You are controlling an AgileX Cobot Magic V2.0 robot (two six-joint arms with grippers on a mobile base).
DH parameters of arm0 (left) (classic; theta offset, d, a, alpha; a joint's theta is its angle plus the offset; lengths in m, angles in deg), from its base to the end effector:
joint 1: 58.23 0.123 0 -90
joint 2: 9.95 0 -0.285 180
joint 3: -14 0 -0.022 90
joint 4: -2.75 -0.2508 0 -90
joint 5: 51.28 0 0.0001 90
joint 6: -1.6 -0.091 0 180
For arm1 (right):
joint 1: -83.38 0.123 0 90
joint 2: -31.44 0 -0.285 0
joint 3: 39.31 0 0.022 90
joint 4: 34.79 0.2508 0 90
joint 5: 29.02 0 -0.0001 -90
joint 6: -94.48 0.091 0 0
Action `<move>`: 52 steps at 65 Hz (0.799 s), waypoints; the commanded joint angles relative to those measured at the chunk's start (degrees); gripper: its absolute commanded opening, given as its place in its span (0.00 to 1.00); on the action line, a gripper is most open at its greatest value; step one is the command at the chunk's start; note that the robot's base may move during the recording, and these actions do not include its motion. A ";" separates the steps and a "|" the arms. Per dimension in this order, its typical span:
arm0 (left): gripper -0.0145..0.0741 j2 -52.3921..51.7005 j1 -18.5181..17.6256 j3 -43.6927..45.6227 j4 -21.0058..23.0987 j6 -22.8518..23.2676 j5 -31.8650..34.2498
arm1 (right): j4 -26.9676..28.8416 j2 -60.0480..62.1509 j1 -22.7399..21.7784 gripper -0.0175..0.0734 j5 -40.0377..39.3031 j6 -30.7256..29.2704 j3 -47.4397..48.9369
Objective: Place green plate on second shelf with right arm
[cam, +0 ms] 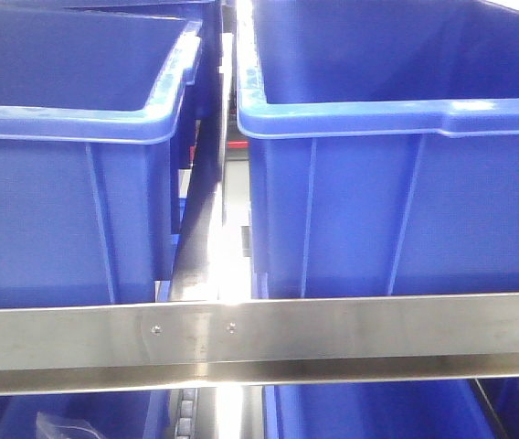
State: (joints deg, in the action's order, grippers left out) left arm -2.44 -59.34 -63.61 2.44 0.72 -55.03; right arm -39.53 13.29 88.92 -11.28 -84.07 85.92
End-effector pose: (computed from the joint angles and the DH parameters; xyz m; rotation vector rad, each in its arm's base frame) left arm 0.0564 -0.0011 0.2052 0.0308 1.5508 0.0014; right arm 0.0534 0.0029 0.3054 -0.0990 1.5782 0.0139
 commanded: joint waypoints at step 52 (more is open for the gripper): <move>0.31 -0.79 -0.45 -2.40 -0.03 0.08 4.93 | 7.93 10.91 -3.33 0.25 -20.73 -0.62 -22.98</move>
State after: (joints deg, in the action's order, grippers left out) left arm -2.44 -59.34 -63.61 2.44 0.72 -55.03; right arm -31.61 24.26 86.02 -27.99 -84.07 61.92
